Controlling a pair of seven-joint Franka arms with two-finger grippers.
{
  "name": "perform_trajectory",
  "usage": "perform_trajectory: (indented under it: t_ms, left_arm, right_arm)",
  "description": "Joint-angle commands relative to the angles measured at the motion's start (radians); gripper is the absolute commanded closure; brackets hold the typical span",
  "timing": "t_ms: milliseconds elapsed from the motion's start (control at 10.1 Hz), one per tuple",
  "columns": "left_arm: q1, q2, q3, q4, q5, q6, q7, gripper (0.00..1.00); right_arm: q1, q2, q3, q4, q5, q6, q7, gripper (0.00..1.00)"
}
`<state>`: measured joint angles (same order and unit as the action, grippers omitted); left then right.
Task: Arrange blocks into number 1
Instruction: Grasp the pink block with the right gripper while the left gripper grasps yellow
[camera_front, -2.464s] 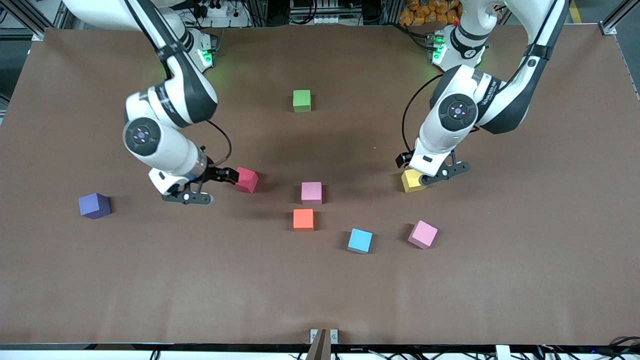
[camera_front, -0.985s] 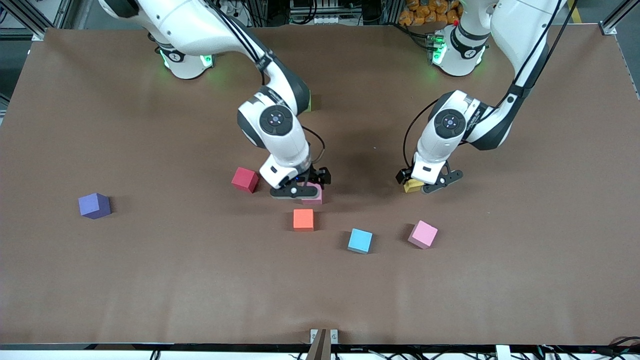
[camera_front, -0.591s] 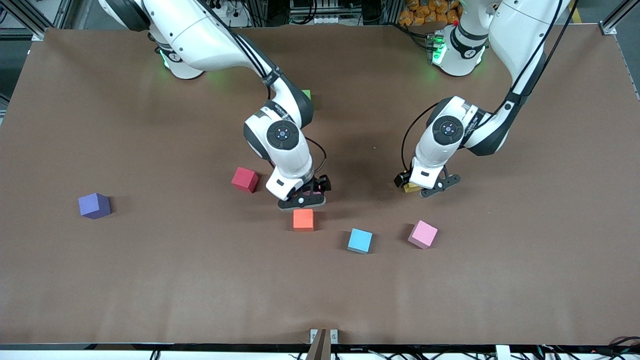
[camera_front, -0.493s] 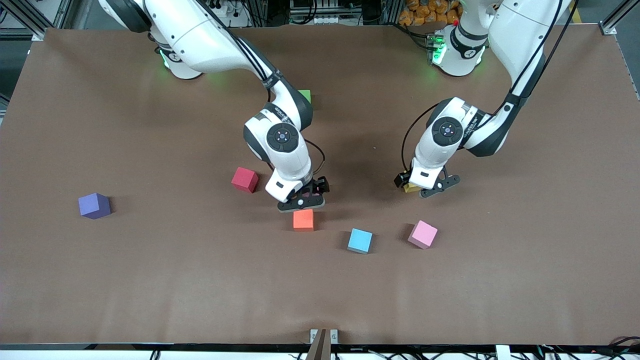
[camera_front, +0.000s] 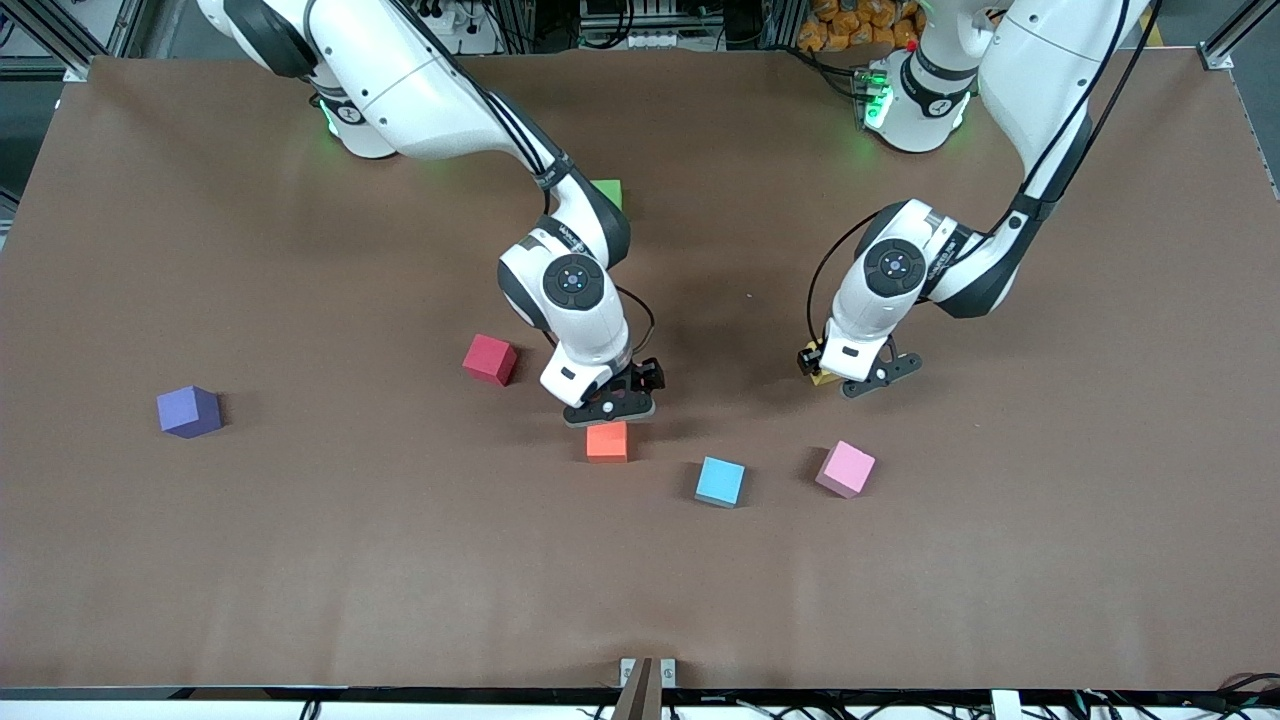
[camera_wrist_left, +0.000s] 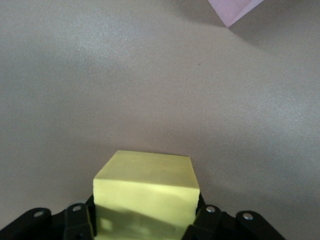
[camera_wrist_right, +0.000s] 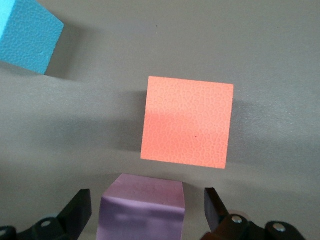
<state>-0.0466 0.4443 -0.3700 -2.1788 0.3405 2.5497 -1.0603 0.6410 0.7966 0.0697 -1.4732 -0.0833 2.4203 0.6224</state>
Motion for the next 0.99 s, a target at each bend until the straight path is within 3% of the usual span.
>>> perform_trajectory:
  t_ms: [0,197,296,394,493,591,887]
  left_arm:
    - [0.01,0.002,-0.006,0.007,0.034,-0.002,0.012,1.0]
    - [0.01,-0.001,-0.01,0.008,0.034,-0.002,0.011,1.0]
    - [0.008,-0.002,-0.01,0.007,0.034,-0.002,0.011,1.0]
    - [0.008,-0.002,-0.01,0.008,0.034,-0.002,0.011,1.0]
    - [0.01,-0.007,-0.01,0.01,0.034,-0.002,0.014,1.0]
    - [0.011,-0.016,-0.009,0.011,0.032,-0.002,0.025,1.0]
    - [0.025,-0.048,-0.009,0.017,0.034,-0.002,0.086,1.0]
  right_arm:
    - [0.015,0.027,-0.013,0.033,-0.038,-0.001,0.034,0.0]
    - [0.019,0.032,-0.013,0.024,-0.039,0.011,0.039,0.03]
    - [0.02,0.032,-0.013,0.024,-0.035,0.013,0.04,0.18]
    - [0.02,0.032,-0.013,0.011,-0.035,0.014,0.043,0.42]
    - [0.022,0.027,-0.013,0.005,-0.032,0.01,0.065,0.76]
    - [0.02,0.006,-0.013,-0.028,-0.03,0.008,0.086,1.0]
    - [-0.013,-0.147,-0.005,-0.186,-0.024,-0.004,0.085,1.0]
